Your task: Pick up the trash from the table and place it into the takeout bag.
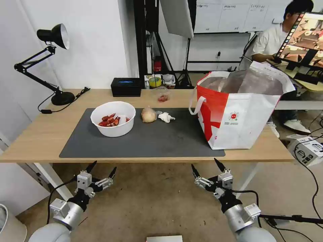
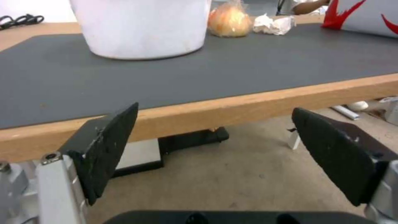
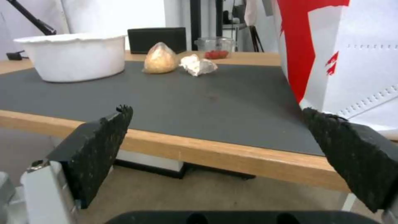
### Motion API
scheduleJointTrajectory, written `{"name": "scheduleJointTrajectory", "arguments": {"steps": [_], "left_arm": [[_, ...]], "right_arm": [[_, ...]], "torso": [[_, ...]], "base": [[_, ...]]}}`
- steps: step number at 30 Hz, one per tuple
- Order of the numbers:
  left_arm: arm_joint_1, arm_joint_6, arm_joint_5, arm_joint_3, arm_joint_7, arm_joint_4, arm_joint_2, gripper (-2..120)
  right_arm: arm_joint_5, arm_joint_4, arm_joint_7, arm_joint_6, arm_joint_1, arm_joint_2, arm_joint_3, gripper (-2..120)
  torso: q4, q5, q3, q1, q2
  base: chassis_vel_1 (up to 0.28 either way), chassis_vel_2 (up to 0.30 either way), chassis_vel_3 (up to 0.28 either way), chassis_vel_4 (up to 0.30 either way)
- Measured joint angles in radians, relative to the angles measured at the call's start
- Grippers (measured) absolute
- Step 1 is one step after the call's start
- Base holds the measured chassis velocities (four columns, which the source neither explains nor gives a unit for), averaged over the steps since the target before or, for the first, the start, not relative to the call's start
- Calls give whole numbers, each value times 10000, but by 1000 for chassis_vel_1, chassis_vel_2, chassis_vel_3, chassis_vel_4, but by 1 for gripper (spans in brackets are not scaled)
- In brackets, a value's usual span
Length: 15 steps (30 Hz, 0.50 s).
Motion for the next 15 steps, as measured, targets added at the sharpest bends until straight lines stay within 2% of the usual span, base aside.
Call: {"name": "scheduleJointTrajectory", "arguments": {"steps": [5, 10, 12, 15], "left_arm": [[184, -63, 55, -76, 89, -3, -61, 100], [378, -91, 103, -258, 148, -123, -19, 100], [380, -91, 103, -271, 151, -137, -4, 100], [423, -81, 20, -404, 155, -301, 180, 100]], "right_arm": [[24, -8, 29, -87, 277, -46, -157, 100], [838, 203, 178, -873, 1742, -267, -757, 100], [882, 206, 183, -920, 1842, -279, -803, 100], [1399, 30, 516, -1888, 3729, -272, -1976, 100]], "torso": [[0, -1, 0, 0, 0], [1, -1, 1, 0, 0], [1, 0, 1, 1, 0], [0, 4, 2, 1, 0]], "base": [[0, 0, 0, 0], [0, 0, 0, 0], [0, 0, 0, 0], [0, 0, 0, 0]]}}
